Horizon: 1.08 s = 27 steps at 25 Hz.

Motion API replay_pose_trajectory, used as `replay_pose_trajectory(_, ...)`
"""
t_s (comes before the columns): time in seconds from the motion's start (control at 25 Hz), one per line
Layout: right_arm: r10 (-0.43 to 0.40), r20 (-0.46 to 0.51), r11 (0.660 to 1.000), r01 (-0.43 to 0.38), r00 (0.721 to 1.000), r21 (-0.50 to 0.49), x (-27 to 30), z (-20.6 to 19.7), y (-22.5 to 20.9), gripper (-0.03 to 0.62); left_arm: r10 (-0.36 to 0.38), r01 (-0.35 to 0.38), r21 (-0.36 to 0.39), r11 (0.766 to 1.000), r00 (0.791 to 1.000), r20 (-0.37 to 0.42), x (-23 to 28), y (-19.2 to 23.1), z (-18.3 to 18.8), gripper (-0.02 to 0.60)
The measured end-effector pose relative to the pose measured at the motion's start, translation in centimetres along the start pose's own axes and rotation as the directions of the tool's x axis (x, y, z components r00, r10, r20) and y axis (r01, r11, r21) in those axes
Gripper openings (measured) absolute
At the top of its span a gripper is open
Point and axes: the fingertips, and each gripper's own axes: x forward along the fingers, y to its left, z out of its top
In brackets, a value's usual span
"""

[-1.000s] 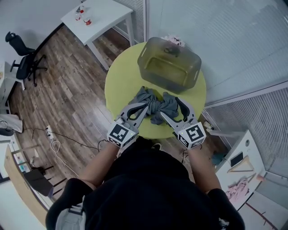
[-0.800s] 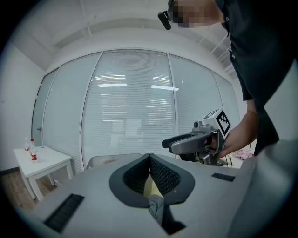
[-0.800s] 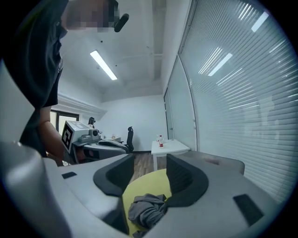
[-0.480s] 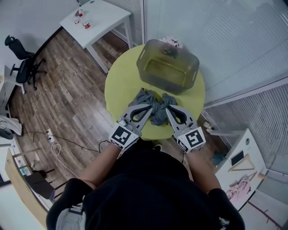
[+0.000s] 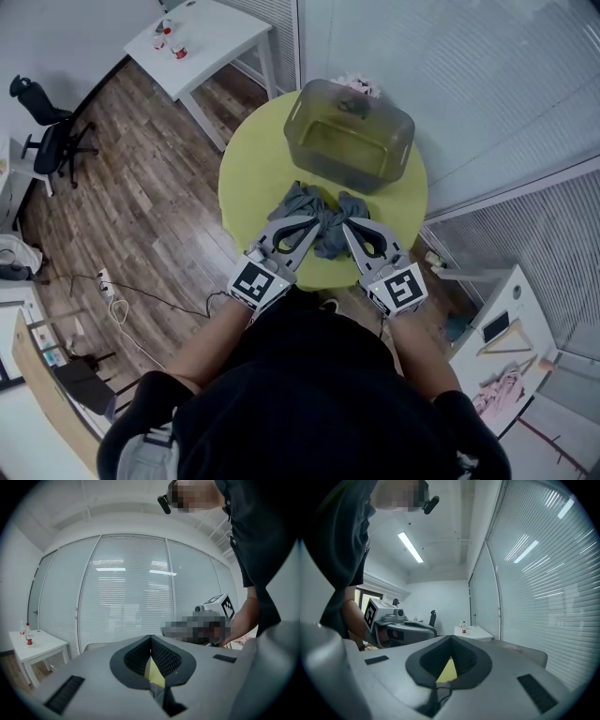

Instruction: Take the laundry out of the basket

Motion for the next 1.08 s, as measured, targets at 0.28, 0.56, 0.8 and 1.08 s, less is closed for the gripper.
replay_pose_trajectory(0.28, 0.009, -0.003, 1.0, -0.009, 1.0, -0.002, -0.2, -0.2, 0.1, 0.023, -0.003, 0.003, 0.001, 1.0, 1.0, -0.004, 0.2, -0.3, -0.1, 0.009)
replay_pose_trajectory(0.56, 0.013, 0.001, 1.0, -0.013, 1.0, 0.002, -0.5, 0.0, -0.2, 0.023, 0.005, -0.005, -0.009, 1.0, 1.0, 0.002, 0.6, -0.5, -0.2, 0.009)
replay_pose_trajectory(0.8, 0.019, 0.004, 1.0, -0.019, 1.0, -0.004, -1.0, 0.3, -0.1, 0.023, 0.001, -0.001, -0.011, 1.0, 1.0, 0.016, 0.9, -0.9, 0.0, 0.009)
replay_pose_trajectory(1.08, 0.011, 0.0, 1.0, -0.011, 1.0, 0.002, -1.7, 0.1, -0.7, 0.023, -0.013, 0.013, 0.009, 1.0, 1.0, 0.007, 1.4, -1.4, 0.3, 0.009)
